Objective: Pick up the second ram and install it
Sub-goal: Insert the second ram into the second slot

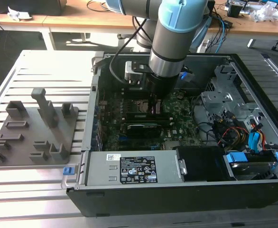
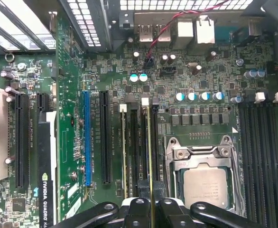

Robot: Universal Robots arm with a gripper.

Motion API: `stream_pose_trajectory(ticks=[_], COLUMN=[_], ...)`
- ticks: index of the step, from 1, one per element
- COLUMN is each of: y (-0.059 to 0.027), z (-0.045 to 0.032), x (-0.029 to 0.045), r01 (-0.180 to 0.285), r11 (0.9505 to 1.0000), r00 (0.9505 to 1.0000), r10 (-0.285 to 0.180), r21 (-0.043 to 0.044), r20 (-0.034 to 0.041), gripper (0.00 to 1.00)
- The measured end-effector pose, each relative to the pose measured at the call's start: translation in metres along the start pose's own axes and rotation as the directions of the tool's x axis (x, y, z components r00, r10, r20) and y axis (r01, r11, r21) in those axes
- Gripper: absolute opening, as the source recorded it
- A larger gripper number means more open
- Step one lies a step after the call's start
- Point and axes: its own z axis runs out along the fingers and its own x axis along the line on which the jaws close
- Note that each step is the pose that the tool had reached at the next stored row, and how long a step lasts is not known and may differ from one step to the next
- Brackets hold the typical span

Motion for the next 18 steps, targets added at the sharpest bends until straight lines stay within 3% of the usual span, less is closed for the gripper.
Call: stream_pose_trajectory(ticks=[6, 18], y=[-0.0001, 0.0005], z=[0.0020, 0.0094], x=[0.0001, -0.0006], r01=[0.000, 0.000], r11=[1.0000, 1.0000], r00=[1.0000, 1.0000], r10=[0.000, 0.000], r21=[0.0002, 0.0002], r20=[-0.0044, -0.0045], gripper=[0.14, 0.14])
